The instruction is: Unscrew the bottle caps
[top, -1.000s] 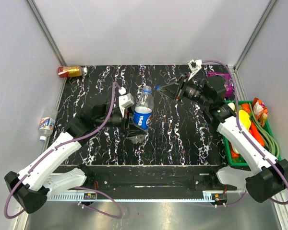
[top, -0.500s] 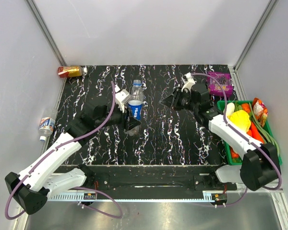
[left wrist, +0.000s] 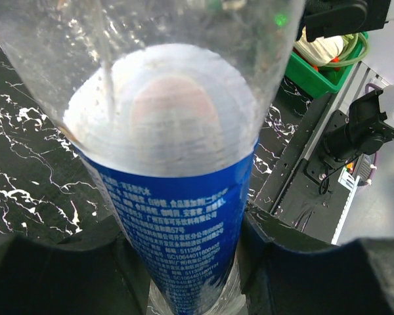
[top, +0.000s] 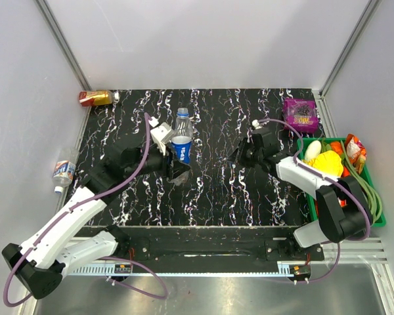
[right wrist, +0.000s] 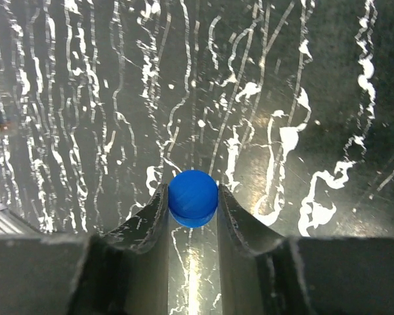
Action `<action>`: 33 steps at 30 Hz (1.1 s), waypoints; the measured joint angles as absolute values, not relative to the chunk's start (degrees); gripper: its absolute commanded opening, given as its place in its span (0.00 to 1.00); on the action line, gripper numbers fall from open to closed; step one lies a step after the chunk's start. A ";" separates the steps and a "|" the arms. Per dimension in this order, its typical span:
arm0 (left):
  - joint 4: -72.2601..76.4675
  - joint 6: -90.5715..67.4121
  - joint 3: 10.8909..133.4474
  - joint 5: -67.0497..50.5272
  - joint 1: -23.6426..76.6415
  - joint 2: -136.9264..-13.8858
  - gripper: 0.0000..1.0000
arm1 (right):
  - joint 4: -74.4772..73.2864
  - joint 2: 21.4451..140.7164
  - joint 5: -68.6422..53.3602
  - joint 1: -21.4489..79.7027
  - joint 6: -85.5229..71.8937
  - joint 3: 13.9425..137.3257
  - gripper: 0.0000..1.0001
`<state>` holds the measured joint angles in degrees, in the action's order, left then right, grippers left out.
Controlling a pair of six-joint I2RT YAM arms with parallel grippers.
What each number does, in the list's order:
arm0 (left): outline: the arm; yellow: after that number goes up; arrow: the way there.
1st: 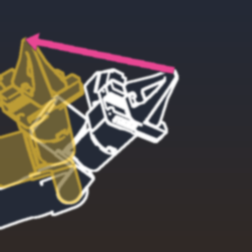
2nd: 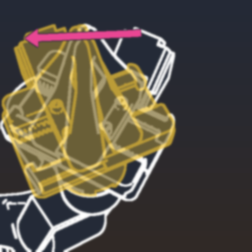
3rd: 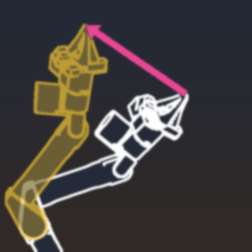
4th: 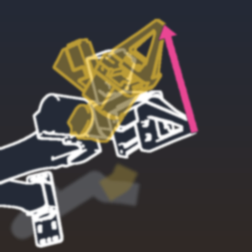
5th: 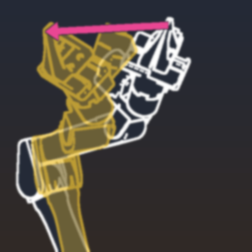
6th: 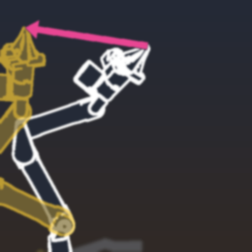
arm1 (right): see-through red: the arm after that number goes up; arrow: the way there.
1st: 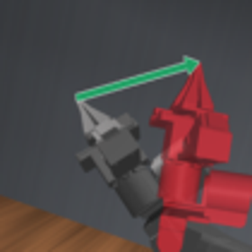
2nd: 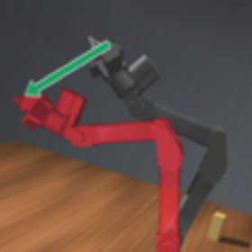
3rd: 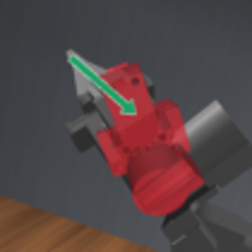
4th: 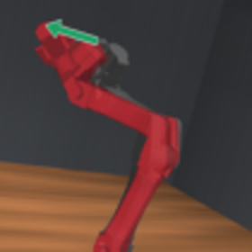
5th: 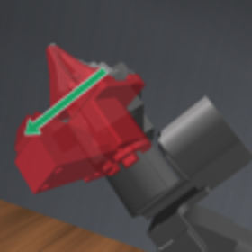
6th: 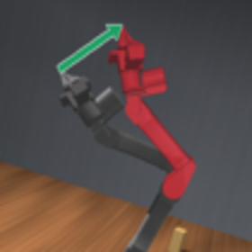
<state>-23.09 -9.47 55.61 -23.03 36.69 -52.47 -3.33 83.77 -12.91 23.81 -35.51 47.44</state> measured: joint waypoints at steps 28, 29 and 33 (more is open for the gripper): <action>-22.70 -8.82 54.68 -22.72 36.67 -51.94 0.00 | -6.81 78.26 -11.55 23.62 -31.97 45.56 1.00; -22.70 -8.80 54.68 -22.76 36.69 -51.96 0.00 | -7.03 77.76 -12.05 23.62 -31.48 45.78 1.00; -22.72 -8.49 54.68 -23.51 36.67 -52.66 0.00 | -7.60 75.22 -15.18 23.62 -29.65 47.88 1.00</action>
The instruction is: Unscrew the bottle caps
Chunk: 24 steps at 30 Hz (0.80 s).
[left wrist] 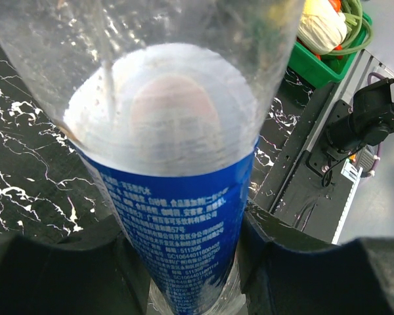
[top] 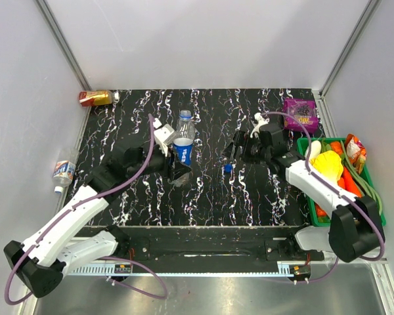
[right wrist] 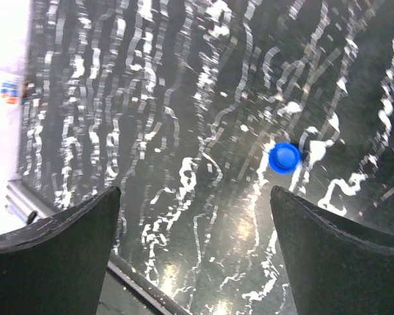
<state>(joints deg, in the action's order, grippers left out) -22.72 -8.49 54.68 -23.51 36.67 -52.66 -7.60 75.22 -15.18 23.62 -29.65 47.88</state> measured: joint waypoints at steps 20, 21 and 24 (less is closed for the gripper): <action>-20.88 -8.16 54.81 -43.20 36.64 -59.86 0.05 | 8.32 68.42 -50.94 23.62 -34.02 63.64 1.00; -20.88 -8.16 54.92 -44.75 36.64 -60.53 0.06 | 9.98 68.69 -52.21 23.62 -35.29 63.64 1.00; -20.84 -8.19 55.24 -47.77 36.62 -61.65 0.08 | 16.10 69.93 -55.59 23.62 -39.81 63.64 1.00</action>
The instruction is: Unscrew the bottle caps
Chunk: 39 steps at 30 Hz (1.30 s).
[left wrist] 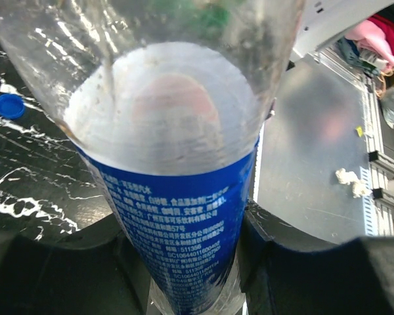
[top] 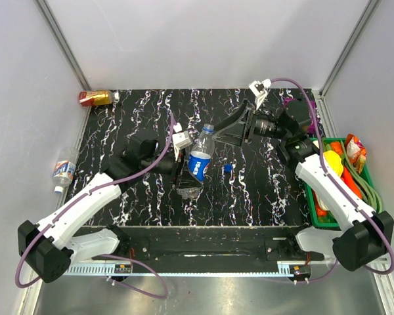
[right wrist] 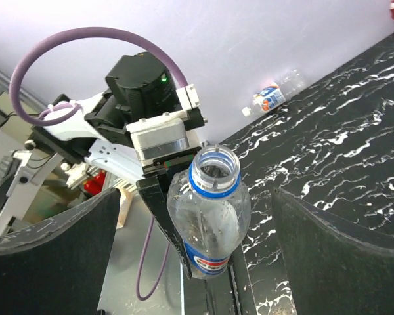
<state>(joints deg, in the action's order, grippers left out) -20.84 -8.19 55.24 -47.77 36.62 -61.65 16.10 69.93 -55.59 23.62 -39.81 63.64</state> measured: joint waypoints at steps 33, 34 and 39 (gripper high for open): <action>-19.66 -8.78 56.84 -54.61 36.97 -63.37 0.19 | 30.30 77.65 -60.07 25.85 -51.16 65.32 0.00; -19.66 -8.78 56.84 -54.61 36.97 -63.37 0.24 | 30.24 77.65 -60.05 25.85 -51.09 65.32 0.00; -19.81 -8.78 56.84 -53.84 36.97 -63.26 0.99 | 30.11 77.62 -59.90 25.85 -50.68 65.32 0.00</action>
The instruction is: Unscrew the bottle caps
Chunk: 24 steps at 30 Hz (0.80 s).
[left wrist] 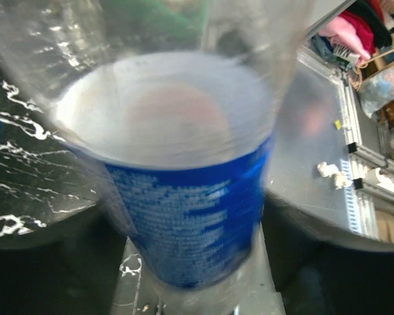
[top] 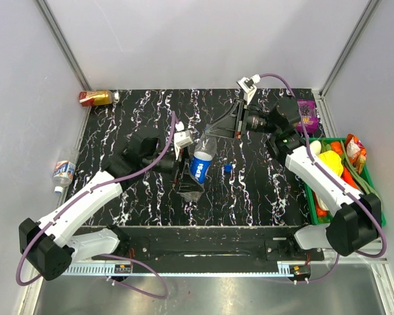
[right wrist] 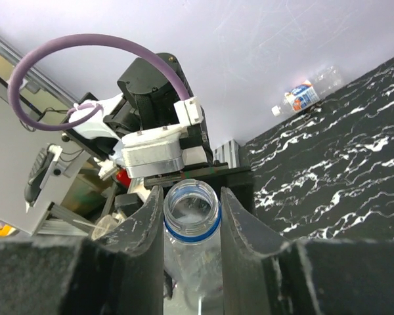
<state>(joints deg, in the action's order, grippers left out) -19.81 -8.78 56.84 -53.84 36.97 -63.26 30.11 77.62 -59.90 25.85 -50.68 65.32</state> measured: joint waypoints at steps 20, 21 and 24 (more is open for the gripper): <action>-22.35 -5.93 56.95 -45.93 37.01 -60.34 0.99 | 8.03 76.36 -56.31 26.13 -33.82 67.85 0.00; -23.03 -5.63 57.01 -45.06 37.01 -60.25 0.99 | 5.30 76.23 -55.18 26.15 -31.81 68.42 0.00; -24.51 -4.84 57.21 -42.94 37.04 -60.05 0.99 | -2.09 75.70 -50.30 26.22 -26.30 70.15 0.00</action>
<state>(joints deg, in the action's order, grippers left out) -24.51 -4.84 57.21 -42.94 37.04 -60.05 -2.09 75.70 -50.30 26.22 -26.30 70.15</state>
